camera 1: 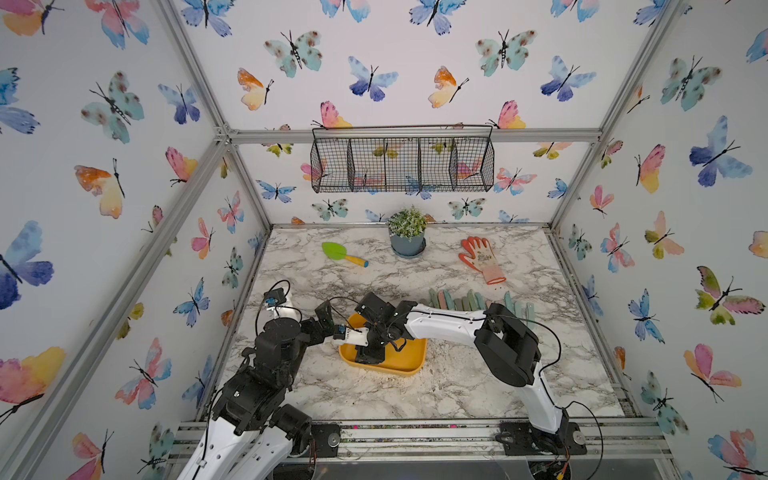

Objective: Take the fruit knife out of the storage box
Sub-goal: Adjust the storage box at the center of the board, then reset both arms

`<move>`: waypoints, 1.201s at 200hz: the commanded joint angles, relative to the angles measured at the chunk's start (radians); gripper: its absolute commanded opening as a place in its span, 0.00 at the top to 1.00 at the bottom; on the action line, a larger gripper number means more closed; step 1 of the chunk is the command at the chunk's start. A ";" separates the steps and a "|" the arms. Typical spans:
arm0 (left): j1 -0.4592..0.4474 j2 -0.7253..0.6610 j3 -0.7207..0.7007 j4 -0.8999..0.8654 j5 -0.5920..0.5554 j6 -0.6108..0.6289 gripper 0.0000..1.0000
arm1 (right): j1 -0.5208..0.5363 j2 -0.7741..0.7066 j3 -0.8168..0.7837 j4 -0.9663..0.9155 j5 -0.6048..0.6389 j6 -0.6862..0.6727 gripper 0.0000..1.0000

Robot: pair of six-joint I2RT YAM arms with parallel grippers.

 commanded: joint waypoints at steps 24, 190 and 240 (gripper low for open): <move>0.006 0.003 -0.005 -0.006 0.002 -0.003 0.02 | 0.021 0.016 0.014 -0.049 -0.064 -0.026 0.52; 0.013 0.021 -0.013 0.011 0.041 0.007 0.01 | 0.026 -0.349 -0.260 0.306 0.289 0.218 0.46; 0.013 0.026 -0.009 0.002 0.024 0.009 0.02 | -0.032 -0.572 -0.476 0.449 0.510 0.401 0.41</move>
